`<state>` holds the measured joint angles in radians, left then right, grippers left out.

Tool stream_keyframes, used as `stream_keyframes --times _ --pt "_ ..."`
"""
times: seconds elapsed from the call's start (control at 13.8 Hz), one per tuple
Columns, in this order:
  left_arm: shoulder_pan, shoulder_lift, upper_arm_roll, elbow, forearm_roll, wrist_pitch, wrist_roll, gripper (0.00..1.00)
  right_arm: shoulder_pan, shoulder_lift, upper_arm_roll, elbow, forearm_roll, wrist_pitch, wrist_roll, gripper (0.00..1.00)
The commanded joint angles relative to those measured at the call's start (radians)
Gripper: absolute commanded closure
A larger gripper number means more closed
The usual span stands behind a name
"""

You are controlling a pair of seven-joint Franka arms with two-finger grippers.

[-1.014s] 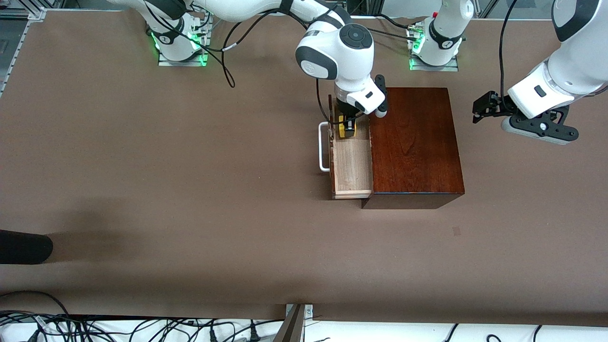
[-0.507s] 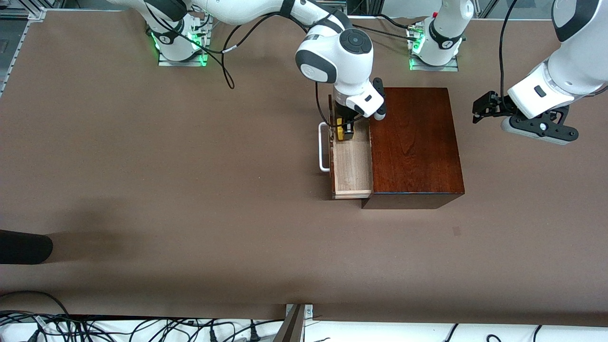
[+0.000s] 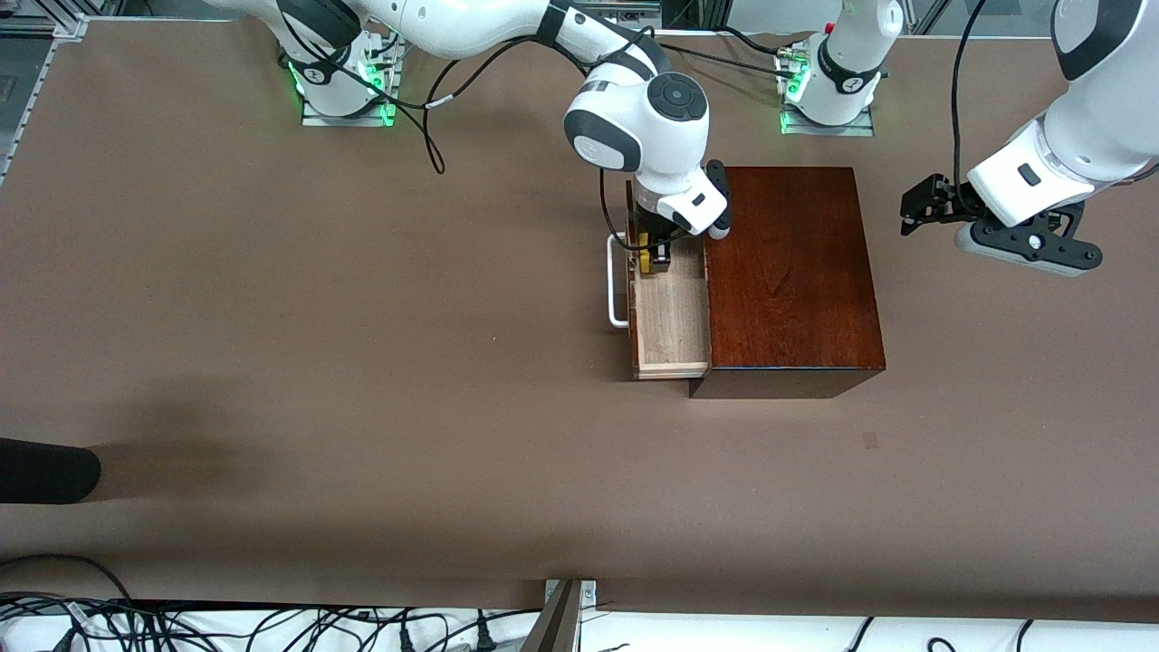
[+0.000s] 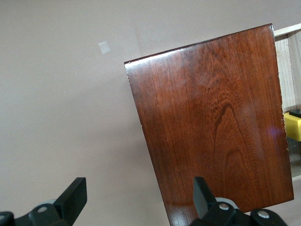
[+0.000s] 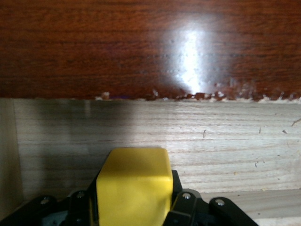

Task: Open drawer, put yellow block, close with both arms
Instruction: 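Lower the cube into the drawer and open the right gripper, then withdraw the right gripper while the left gripper moves to the drawer front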

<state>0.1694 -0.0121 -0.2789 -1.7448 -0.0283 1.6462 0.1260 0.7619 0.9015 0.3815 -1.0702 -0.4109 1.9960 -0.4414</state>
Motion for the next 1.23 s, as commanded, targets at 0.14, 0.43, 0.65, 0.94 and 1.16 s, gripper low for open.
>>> stream_keyframes --times 0.14,0.43,0.65,0.94,1.16 --pt "-0.004 0.018 -0.003 0.037 0.019 -0.025 0.015 0.00 0.013 0.008 -0.010 0.039 -0.009 -0.052 -0.002 0.00" --pt "-0.004 0.018 -0.002 0.037 0.018 -0.025 0.015 0.00 0.013 -0.032 0.022 0.143 0.007 -0.182 0.061 0.00" --pt "-0.004 0.018 -0.002 0.037 0.019 -0.025 0.015 0.00 0.002 -0.157 0.013 0.162 0.006 -0.254 0.133 0.00" --pt "-0.004 0.018 -0.002 0.037 0.019 -0.025 0.015 0.00 -0.177 -0.311 0.010 0.161 0.007 -0.333 0.121 0.00" --pt "-0.004 0.018 -0.002 0.037 0.021 -0.025 0.017 0.00 -0.298 -0.387 0.010 0.156 0.014 -0.413 0.124 0.00"
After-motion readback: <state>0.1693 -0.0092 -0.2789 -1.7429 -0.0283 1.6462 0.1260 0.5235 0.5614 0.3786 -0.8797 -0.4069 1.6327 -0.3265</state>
